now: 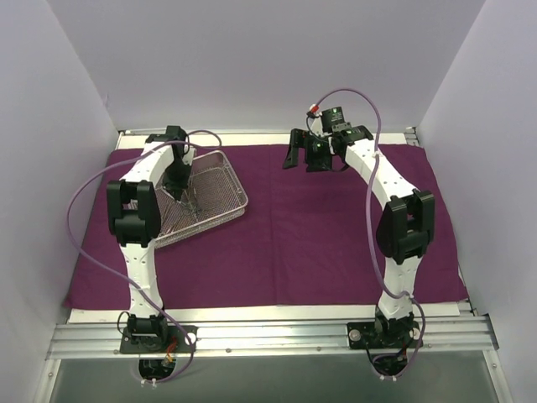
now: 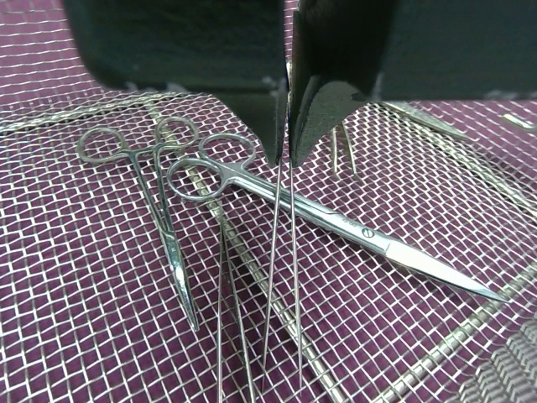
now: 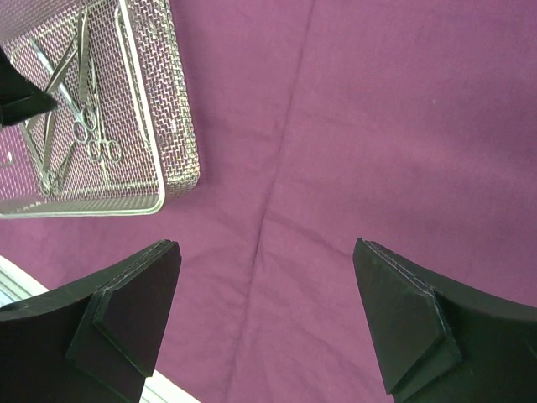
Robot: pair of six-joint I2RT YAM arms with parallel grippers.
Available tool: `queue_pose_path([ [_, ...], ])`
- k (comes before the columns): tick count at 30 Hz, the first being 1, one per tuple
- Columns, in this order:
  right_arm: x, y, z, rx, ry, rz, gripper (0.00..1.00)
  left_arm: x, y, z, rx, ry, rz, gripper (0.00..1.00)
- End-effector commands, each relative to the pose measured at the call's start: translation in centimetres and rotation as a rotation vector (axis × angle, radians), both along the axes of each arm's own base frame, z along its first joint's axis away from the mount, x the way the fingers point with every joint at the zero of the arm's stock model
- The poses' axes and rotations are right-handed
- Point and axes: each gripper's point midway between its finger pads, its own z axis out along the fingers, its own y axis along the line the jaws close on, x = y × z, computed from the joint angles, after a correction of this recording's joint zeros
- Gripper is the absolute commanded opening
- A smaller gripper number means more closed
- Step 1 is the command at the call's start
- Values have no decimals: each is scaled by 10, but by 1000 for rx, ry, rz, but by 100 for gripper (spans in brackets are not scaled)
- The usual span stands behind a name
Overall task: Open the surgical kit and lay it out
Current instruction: Pick up the medical item from the container, then place the medical item in the surgical kit.
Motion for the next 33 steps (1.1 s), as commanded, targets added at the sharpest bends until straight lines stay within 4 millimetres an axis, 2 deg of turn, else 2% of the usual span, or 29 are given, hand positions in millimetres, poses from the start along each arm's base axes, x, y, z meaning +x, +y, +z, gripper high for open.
queue_pose_path([
  [1, 8, 5, 12, 33, -21, 10, 87, -3, 12, 33, 35, -61, 40, 2],
  [4, 7, 8, 11, 42, -14, 13, 86, -6, 8, 34, 16, -45, 61, 2],
  [8, 6, 9, 13, 39, -18, 13, 86, -15, -9, 37, -84, -8, 130, 2],
  [10, 6, 9, 14, 40, -20, 12, 86, -14, -26, 36, -190, -11, 159, 2],
  [13, 5, 13, 14, 41, -19, 14, 86, -27, -34, 31, -270, 57, 232, 2],
  [17, 4, 16, 16, 36, -22, 13, 86, -28, -25, 38, -303, 69, 337, 2],
  [21, 0, 23, 11, 31, -11, 28, 86, -32, -14, 48, -266, 43, 347, 2],
  [22, -1, 25, 11, 29, -9, 33, 86, -36, -9, 50, -236, 50, 328, 2],
  [23, -3, 29, 10, 27, -6, 41, 86, -37, 9, 53, -179, 35, 345, 2],
  [24, -3, 30, 8, 25, -3, 44, 86, -39, 18, 57, -168, 24, 354, 2],
  [25, -3, 34, 9, 28, -6, 51, 86, -39, 19, 59, -169, 6, 345, 2],
  [26, -5, 39, 9, 28, -7, 62, 86, -40, 18, 74, -177, -39, 339, 2],
  [28, -5, 43, 6, 19, -3, 65, 87, -39, 7, 86, -250, -82, 323, 2],
  [29, -6, 50, 10, 17, -14, 75, 89, -40, -1, 100, -297, -114, 321, 2],
  [30, -5, 51, 10, 7, -17, 78, 99, -41, -21, 110, -415, -115, 293, 2],
  [31, -1, 48, 12, -8, -30, 50, 100, -33, -35, 118, -502, -158, 285, 2],
  [32, 1, 50, 17, 12, -40, 43, 100, -42, -49, 119, -578, -148, 284, 2],
  [33, 0, 46, 21, 37, -40, 26, 100, -42, -62, 121, -653, -151, 272, 2],
])
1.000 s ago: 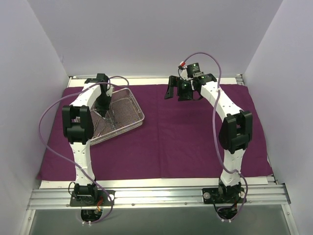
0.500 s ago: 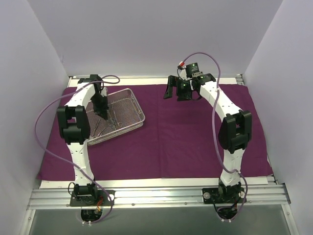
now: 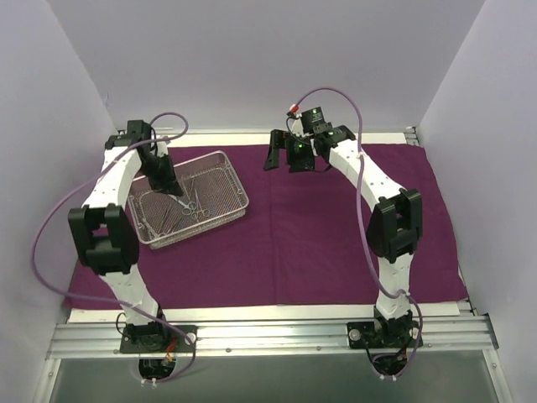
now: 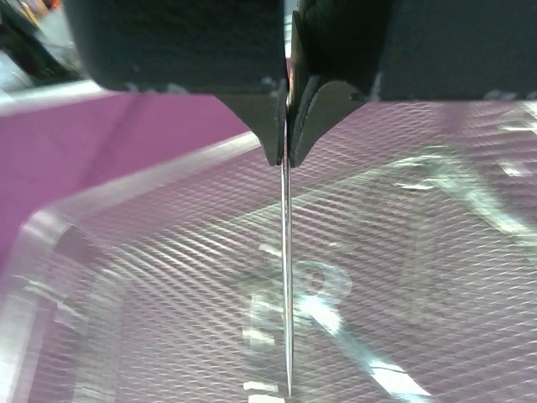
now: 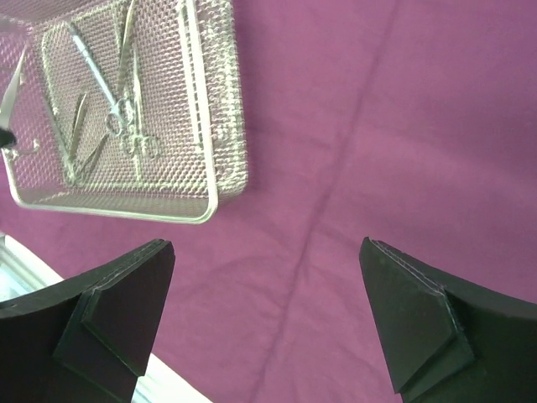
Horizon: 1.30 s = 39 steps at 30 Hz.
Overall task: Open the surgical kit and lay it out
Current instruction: Place the medical item in the surgical kit.
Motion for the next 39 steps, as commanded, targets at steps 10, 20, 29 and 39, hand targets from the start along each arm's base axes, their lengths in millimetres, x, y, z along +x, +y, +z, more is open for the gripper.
queue_pose_path([
  [10, -15, 55, 79, 402, -117, 154, 80, 10, -149, 94, -827, -283, -211, 2],
  [20, -22, 88, 110, 683, -130, 252, 66, 20, -168, 161, -1379, -450, -155, 2],
  [29, -15, 90, 130, 766, -168, 214, 66, 17, -176, 174, -1428, -508, -186, 2],
  [39, -4, 103, 138, 824, -157, 199, 57, 2, -189, 172, -1447, -475, -214, 2],
])
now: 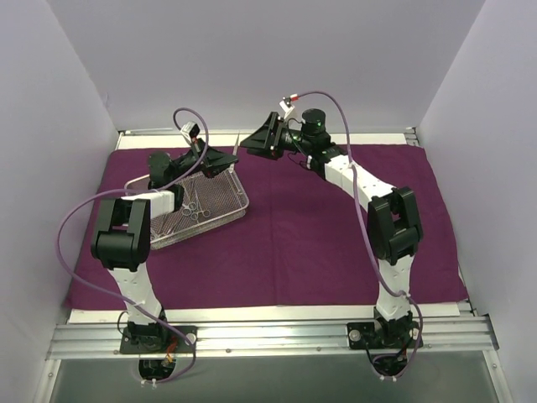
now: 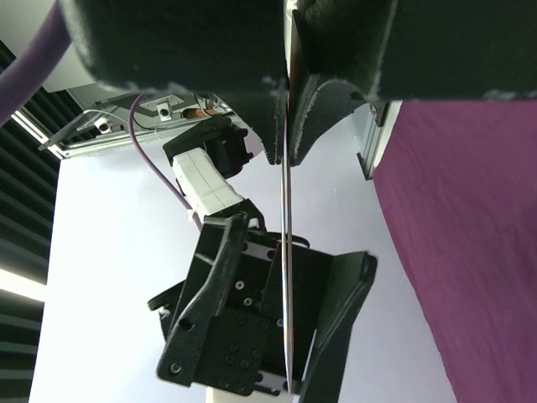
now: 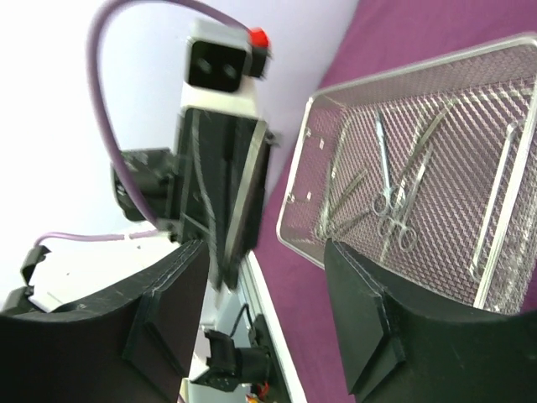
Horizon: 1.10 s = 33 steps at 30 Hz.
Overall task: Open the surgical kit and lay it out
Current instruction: Place the medical item in the surgical kit.
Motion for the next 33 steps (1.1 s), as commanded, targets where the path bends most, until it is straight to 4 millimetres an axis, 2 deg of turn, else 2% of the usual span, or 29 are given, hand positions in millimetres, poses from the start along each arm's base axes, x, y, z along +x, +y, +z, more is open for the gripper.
queue_pose_path([
  [1, 2, 9, 47, 89, -118, 10, 56, -15, -2, 24, -24, -109, -11, 2],
  [6, -1, 19, 46, 108, -104, 27, 51, -16, -2, 22, -25, -102, -15, 2],
  [13, -5, 35, 35, 95, -73, 68, 38, -17, -4, 28, -37, -118, -21, 2],
  [16, -8, 38, 34, 94, -71, 77, 20, -18, -4, 27, -37, -116, -23, 2],
  [17, -7, 38, 35, 93, -71, 74, 4, -18, -4, 28, -37, -118, -24, 2],
  [18, -7, 37, 33, 89, -66, 69, 0, -19, -4, 30, -37, -127, -26, 2],
  [20, -6, 33, 34, 66, -92, 55, 0, -19, -5, 29, -30, -126, -31, 19],
  [21, -3, 30, 26, 28, -63, 24, 0, -19, -5, 28, -23, -125, -33, 25],
  [22, 2, 24, 26, 4, -69, 1, 0, -20, -4, 27, -8, -141, -29, 31],
  [23, 3, 19, 26, -23, -71, -15, 0, -20, -4, 24, 5, -139, -31, 33],
  [24, 8, 10, 9, -108, -49, -52, 0, -21, -5, 18, 27, -115, -50, 35],
  [25, 10, 5, 4, -152, -50, -68, 0, -21, -3, 15, 53, -139, -46, 40],
  [26, 13, -3, 8, -193, -64, -89, 0, -18, 1, 6, 77, -98, -39, 93],
  [27, 7, -15, -11, -302, -36, -86, 0, -18, 5, 1, 99, -88, -38, 94],
  [28, 12, -26, -17, -367, -42, -129, 0, -18, 9, 0, 138, -143, -16, 94],
  [29, 15, -36, -13, -416, -60, -154, 0, -12, 19, -14, 174, -58, 1, 94],
  [30, 5, -52, -31, -517, 1, -157, 0, -10, 25, -23, 236, -126, 22, 94],
  [32, 9, -86, -45, -709, -45, -210, 0, -3, 39, -21, 325, -155, 68, 94],
  [33, 0, -109, -60, -818, 10, -224, 0, -9, 47, -47, 392, 34, 59, 94],
])
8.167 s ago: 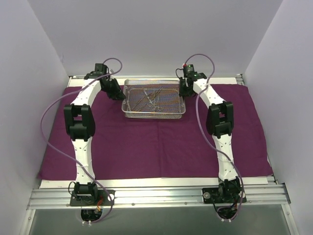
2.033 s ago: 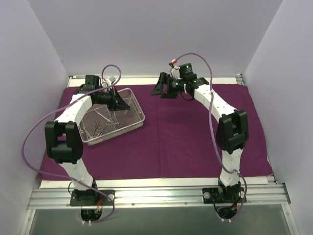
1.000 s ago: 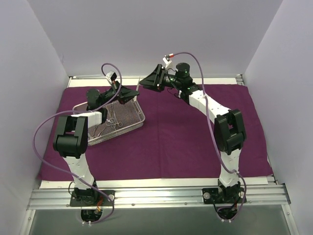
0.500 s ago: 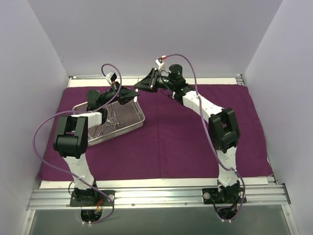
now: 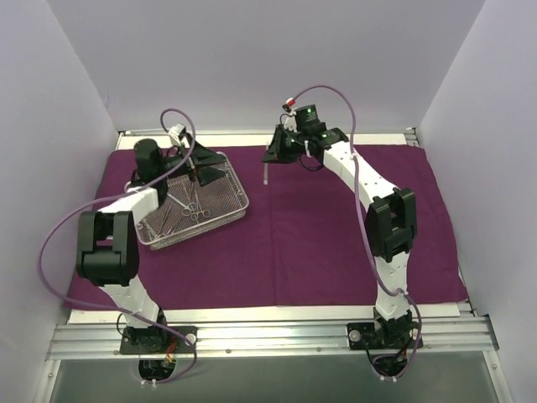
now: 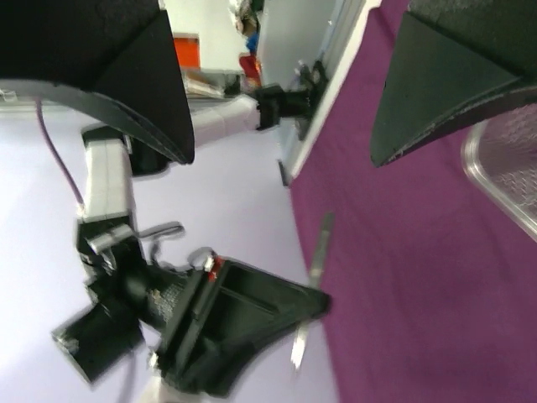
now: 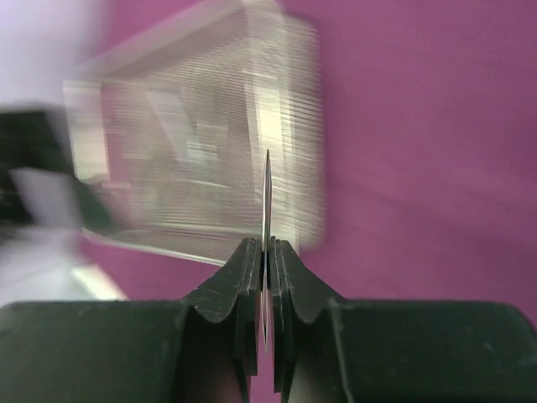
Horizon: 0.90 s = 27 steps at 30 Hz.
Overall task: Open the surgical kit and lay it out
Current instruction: Place the medical item in the surgical kit.
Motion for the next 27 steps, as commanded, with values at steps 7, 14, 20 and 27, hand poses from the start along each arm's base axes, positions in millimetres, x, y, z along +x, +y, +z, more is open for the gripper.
queue_pose_path([
  [7, -51, -224, -44, -902, 139, -165, 0, -5, 119, -72, 993, 111, 187, 94],
  [14, -59, -350, -53, -1207, 192, -289, 0, -13, 171, -59, 1112, 178, 404, 94],
  [20, -76, -411, -84, -1307, 324, -337, 0, -20, 175, -66, 1124, 138, 401, 94],
  [27, -121, -436, -134, -1344, 445, -270, 0, -24, 178, -61, 1157, 108, 393, 94],
])
